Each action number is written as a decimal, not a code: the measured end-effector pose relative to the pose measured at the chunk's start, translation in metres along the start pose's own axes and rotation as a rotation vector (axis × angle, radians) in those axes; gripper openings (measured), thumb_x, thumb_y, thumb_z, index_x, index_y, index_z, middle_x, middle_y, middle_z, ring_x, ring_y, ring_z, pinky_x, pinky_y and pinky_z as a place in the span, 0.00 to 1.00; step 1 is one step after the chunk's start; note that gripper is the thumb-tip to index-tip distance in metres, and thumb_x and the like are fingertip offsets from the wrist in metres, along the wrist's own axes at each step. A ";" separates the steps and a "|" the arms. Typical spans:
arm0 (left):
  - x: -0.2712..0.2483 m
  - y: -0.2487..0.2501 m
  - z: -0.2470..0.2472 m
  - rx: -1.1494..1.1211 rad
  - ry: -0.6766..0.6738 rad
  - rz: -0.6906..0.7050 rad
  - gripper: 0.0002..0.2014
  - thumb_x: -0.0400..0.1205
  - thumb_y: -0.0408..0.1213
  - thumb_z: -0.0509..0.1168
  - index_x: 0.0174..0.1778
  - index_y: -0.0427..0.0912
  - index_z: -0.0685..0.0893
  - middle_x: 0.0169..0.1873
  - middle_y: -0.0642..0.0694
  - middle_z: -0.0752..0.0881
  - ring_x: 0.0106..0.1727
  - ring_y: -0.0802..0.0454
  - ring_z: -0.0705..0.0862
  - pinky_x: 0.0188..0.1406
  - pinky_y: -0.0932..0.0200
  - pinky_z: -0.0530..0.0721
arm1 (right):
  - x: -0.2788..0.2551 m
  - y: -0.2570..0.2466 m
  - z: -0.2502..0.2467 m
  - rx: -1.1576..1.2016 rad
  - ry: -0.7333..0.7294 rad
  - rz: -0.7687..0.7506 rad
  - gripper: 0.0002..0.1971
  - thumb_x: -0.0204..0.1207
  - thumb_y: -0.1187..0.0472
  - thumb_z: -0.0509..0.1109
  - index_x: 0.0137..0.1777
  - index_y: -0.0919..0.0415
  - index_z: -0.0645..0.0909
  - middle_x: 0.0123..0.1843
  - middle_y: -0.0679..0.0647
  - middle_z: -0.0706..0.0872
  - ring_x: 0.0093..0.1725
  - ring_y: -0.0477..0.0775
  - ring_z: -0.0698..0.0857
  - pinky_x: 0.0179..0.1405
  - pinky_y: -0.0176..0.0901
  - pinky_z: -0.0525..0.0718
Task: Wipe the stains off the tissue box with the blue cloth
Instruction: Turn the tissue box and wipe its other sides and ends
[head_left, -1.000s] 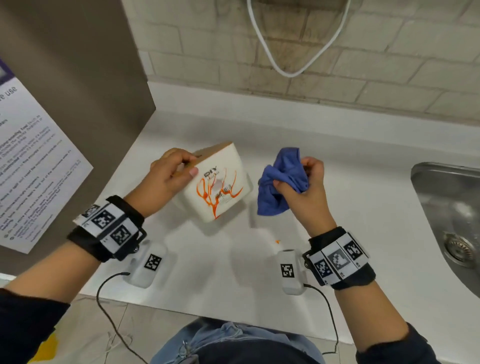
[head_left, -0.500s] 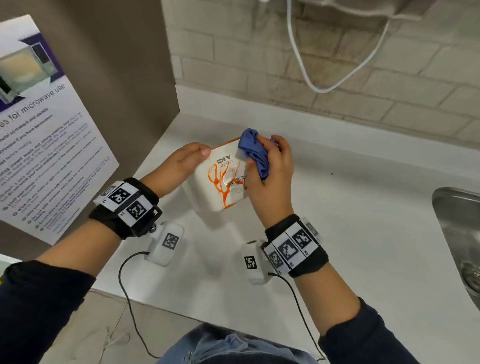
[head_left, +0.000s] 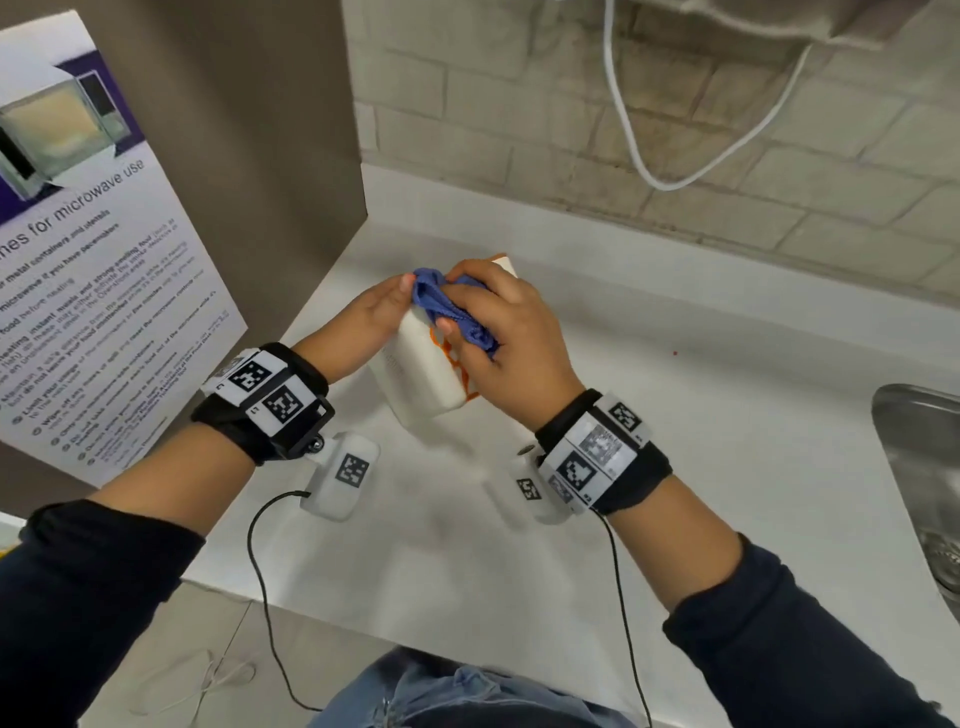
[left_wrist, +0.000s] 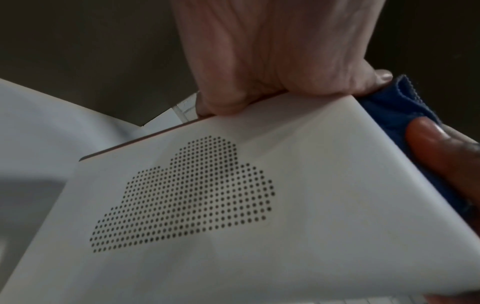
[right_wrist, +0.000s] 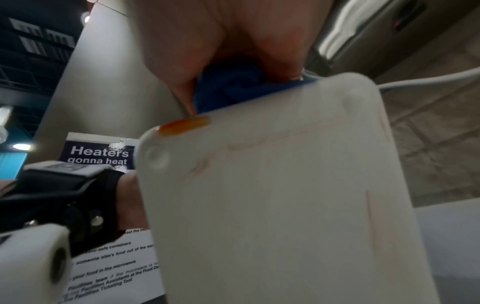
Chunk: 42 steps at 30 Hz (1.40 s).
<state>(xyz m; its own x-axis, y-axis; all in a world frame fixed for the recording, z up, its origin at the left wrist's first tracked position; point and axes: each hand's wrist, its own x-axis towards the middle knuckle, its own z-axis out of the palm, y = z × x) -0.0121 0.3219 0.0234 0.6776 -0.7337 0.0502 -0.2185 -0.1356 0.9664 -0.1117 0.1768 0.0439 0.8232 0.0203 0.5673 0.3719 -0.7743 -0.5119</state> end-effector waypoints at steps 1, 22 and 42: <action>0.001 -0.001 -0.001 0.004 0.003 -0.011 0.37 0.65 0.79 0.49 0.56 0.55 0.80 0.51 0.57 0.84 0.51 0.74 0.82 0.51 0.79 0.74 | 0.001 0.000 -0.003 0.020 -0.030 -0.015 0.12 0.75 0.58 0.65 0.53 0.62 0.85 0.56 0.58 0.84 0.50 0.58 0.83 0.45 0.53 0.82; 0.007 -0.008 -0.007 -0.073 0.046 -0.116 0.25 0.73 0.65 0.56 0.51 0.50 0.86 0.46 0.50 0.89 0.51 0.54 0.84 0.64 0.48 0.76 | -0.043 0.002 -0.032 -0.020 -0.504 -0.082 0.11 0.55 0.60 0.73 0.40 0.54 0.88 0.43 0.50 0.86 0.36 0.52 0.83 0.35 0.42 0.80; -0.003 -0.001 0.007 0.017 0.066 -0.095 0.28 0.72 0.63 0.55 0.54 0.45 0.82 0.47 0.47 0.84 0.48 0.56 0.81 0.60 0.50 0.75 | -0.104 0.031 -0.092 1.312 0.127 0.709 0.40 0.53 0.65 0.75 0.68 0.64 0.66 0.62 0.64 0.74 0.64 0.66 0.75 0.64 0.62 0.76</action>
<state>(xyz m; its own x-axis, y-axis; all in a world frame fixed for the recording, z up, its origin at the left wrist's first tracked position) -0.0185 0.3198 0.0202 0.7403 -0.6718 -0.0241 -0.1625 -0.2136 0.9633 -0.2251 0.0926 0.0280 0.9766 -0.2137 -0.0245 0.0891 0.5056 -0.8582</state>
